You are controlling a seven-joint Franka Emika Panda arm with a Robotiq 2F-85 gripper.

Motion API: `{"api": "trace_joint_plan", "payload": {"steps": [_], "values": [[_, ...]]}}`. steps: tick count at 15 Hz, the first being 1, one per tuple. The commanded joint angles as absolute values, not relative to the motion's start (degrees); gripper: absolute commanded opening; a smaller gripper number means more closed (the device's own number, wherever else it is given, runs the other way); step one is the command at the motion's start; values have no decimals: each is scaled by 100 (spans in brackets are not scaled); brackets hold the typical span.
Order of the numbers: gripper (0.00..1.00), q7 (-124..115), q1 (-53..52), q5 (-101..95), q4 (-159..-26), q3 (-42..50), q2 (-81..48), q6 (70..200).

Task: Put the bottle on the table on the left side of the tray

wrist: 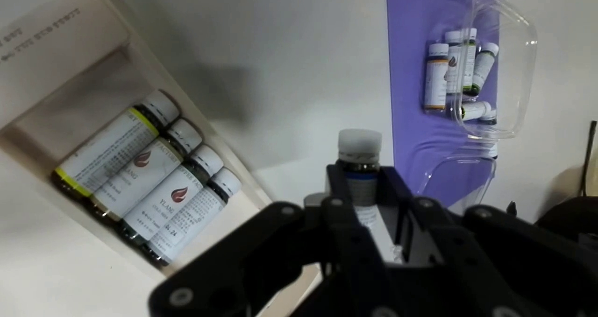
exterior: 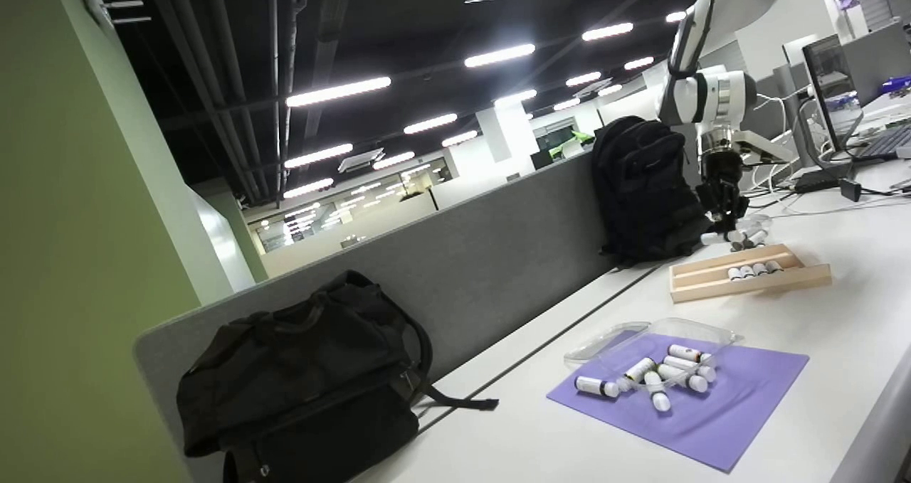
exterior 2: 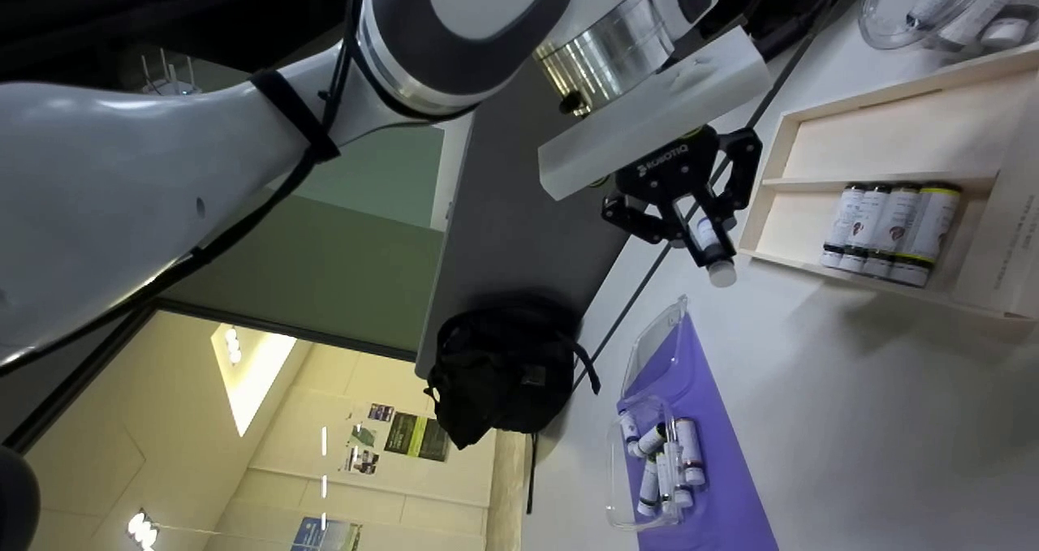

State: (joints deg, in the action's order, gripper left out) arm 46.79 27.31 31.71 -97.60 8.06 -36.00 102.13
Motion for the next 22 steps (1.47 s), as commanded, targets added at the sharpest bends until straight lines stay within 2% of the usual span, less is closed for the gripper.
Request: {"api": "trace_joint_plan", "payload": {"steps": [1,2,7,11,12,22], "values": [[22,4651,2799,3128,-9739,729,-3607,10212],[6,4648,2799,3128,-9739,726,-3607,10210],[6,4442,2873,3461,-9758,661,-3651,9824],[6,4658,2871,3907,-9820,661,-3687,10071],[22,4667,2811,3741,-9768,715,-3748,9947],[22,4691,2811,3844,-9775,715,-3752,10039]]}}
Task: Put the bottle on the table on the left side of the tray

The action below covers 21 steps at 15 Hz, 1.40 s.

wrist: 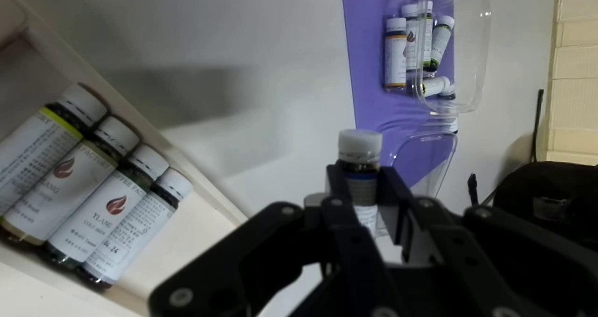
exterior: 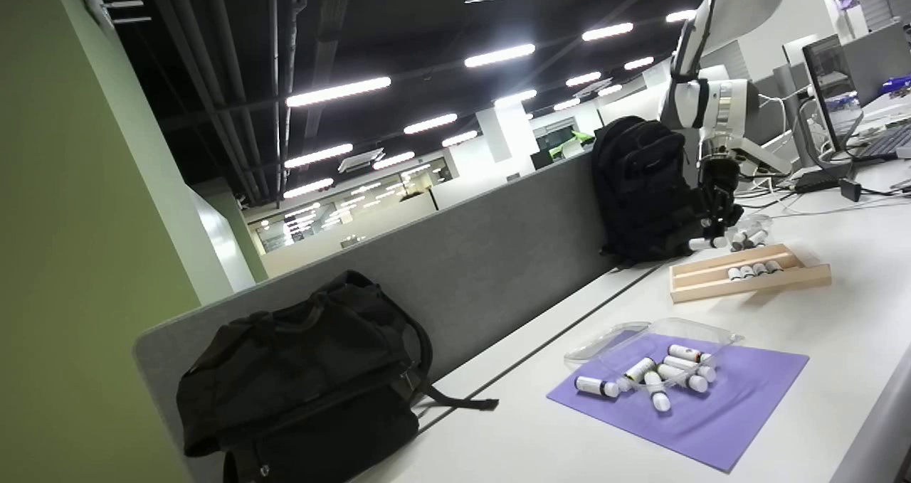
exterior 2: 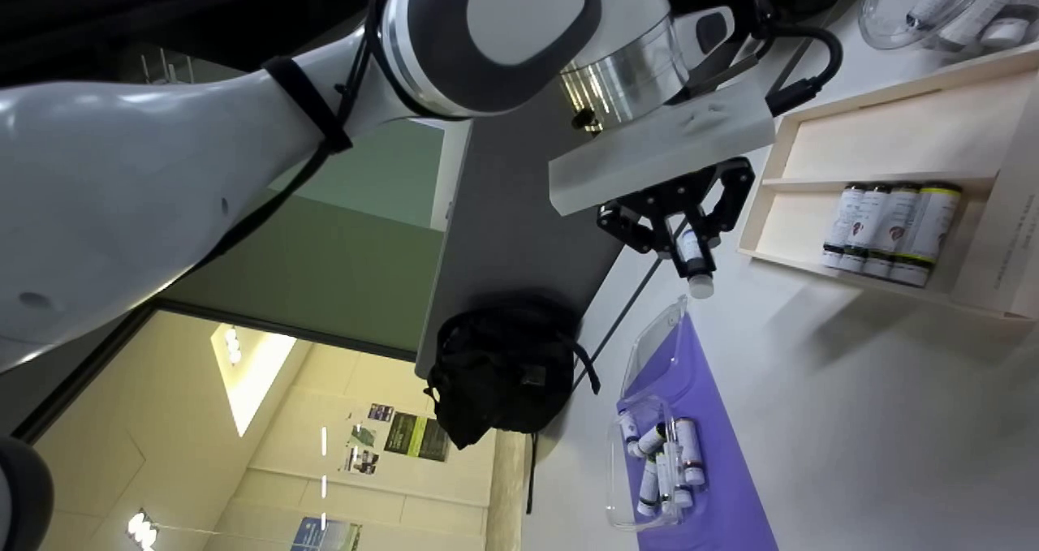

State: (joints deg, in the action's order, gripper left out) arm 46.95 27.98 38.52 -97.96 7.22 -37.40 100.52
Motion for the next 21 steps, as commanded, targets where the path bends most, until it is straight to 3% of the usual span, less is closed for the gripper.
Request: {"api": "trace_joint_plan", "payload": {"steps": [1,10,11,21], "values": [[22,4691,2811,3844,-9775,714,-3752,10039],[22,4691,2812,3845,-9775,713,-3752,10040],[6,4691,2812,3845,-9775,713,-3752,10040],[6,3380,2942,4608,-9117,983,-4275,10354]]}}
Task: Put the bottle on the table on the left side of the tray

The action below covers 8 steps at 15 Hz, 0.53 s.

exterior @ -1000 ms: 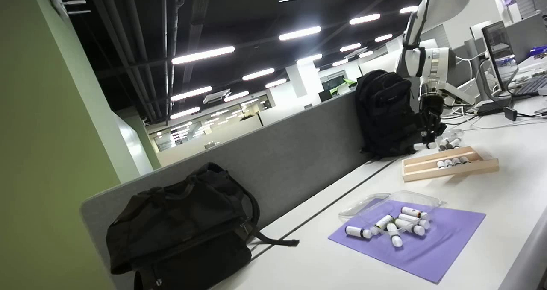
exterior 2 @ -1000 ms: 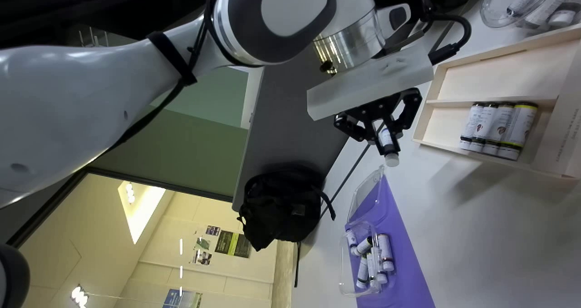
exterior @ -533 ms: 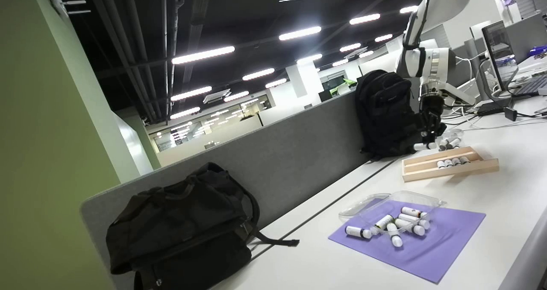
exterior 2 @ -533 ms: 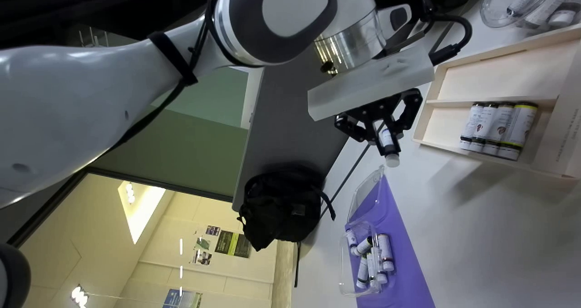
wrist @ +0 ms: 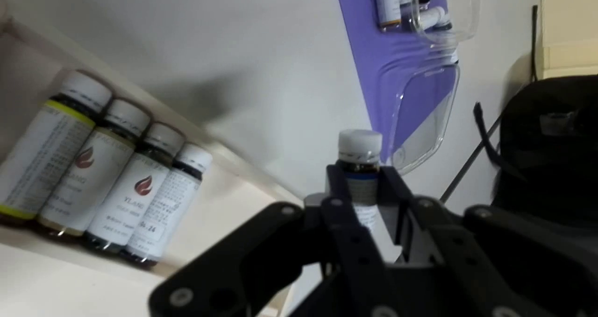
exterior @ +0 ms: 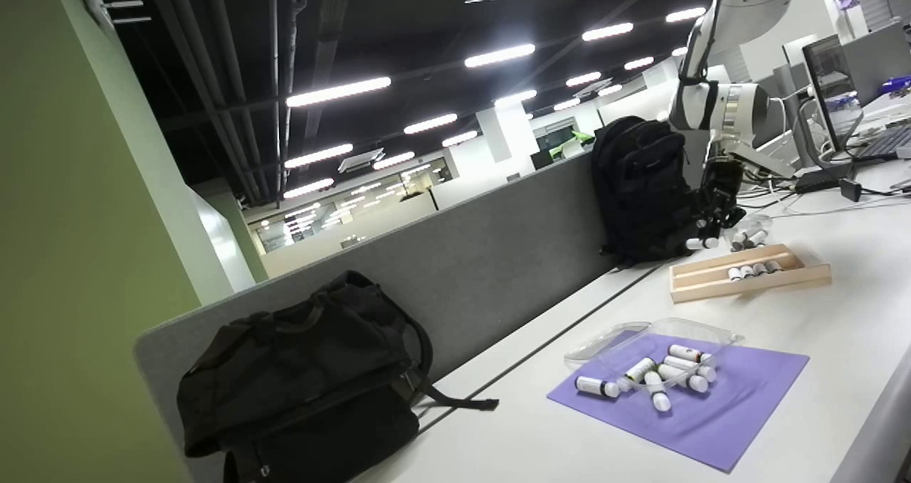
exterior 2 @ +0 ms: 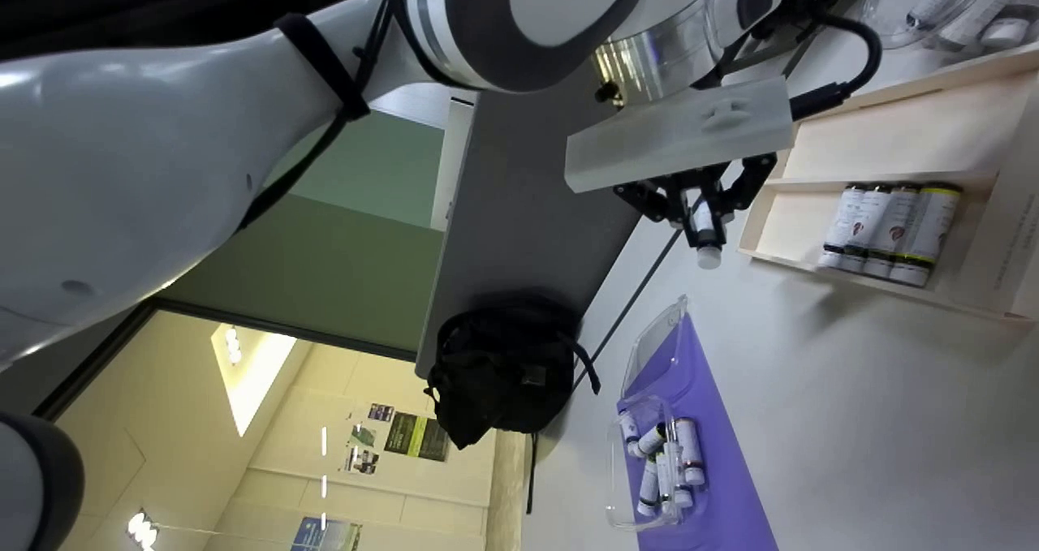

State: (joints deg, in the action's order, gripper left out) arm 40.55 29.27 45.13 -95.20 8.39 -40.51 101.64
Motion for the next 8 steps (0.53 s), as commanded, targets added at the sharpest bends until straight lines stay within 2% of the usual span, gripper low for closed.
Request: {"api": "trace_joint_plan", "payload": {"steps": [1,8], "values": [[6,3204,2949,4604,-9068,1027,-4316,10535],[6,2104,3112,4438,-8697,1057,-4565,10752]]}}
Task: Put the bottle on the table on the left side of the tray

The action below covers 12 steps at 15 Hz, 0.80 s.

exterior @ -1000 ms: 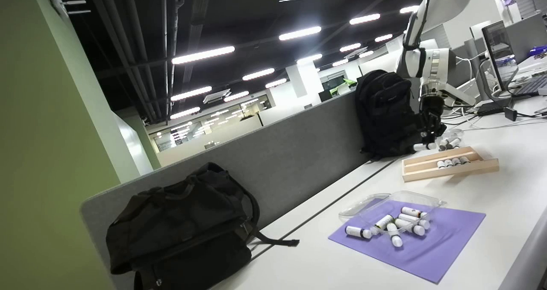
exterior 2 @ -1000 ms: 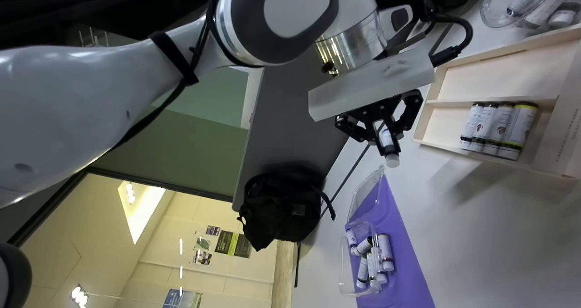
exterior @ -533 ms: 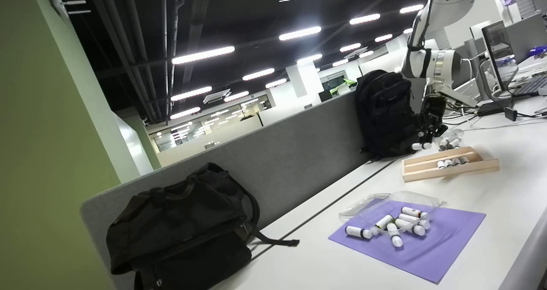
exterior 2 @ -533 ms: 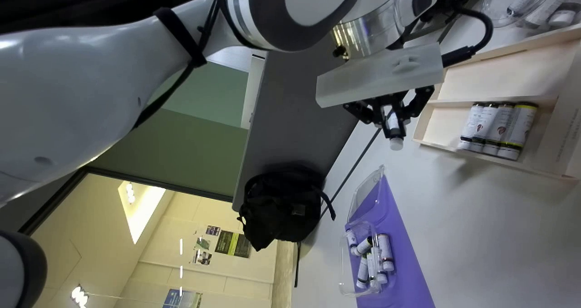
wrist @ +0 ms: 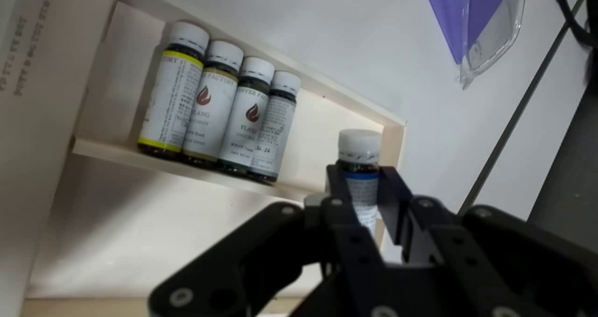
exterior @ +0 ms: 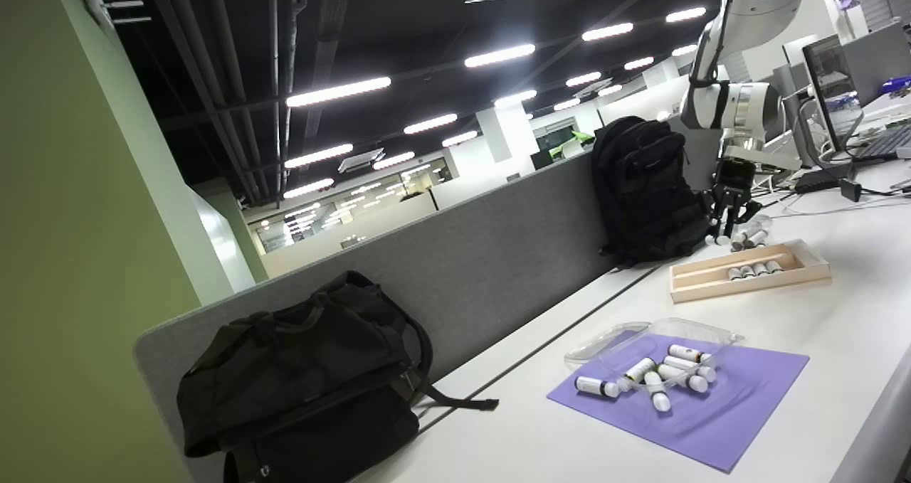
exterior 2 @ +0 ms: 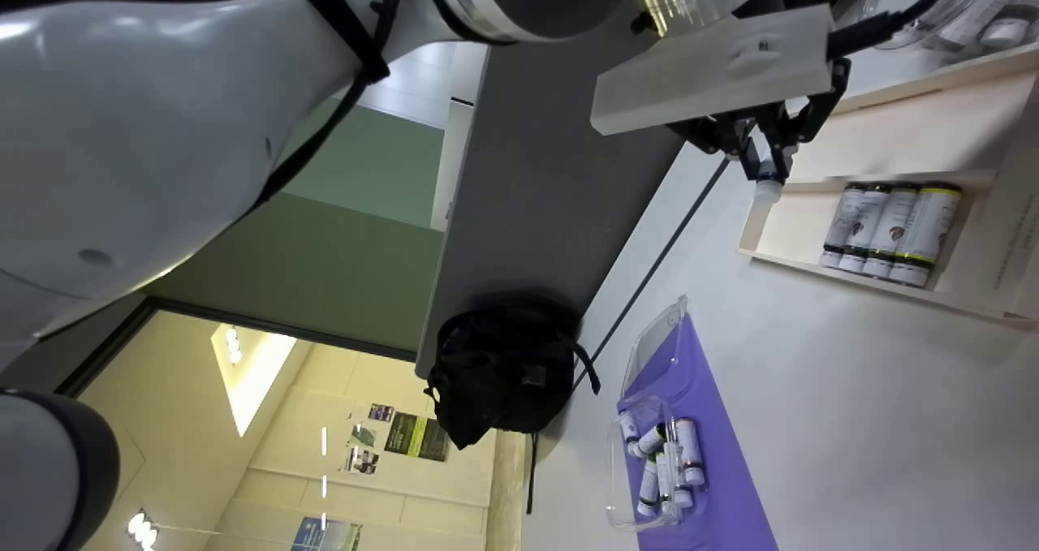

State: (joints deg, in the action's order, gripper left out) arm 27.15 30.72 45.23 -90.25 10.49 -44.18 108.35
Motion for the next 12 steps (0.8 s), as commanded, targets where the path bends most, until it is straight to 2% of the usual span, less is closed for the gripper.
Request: {"api": "trace_joint_plan", "payload": {"steps": [1,12], "values": [[6,2007,3151,4497,-8657,1020,-4589,10723],[6,1808,3248,4480,-8399,950,-4730,10499]]}}
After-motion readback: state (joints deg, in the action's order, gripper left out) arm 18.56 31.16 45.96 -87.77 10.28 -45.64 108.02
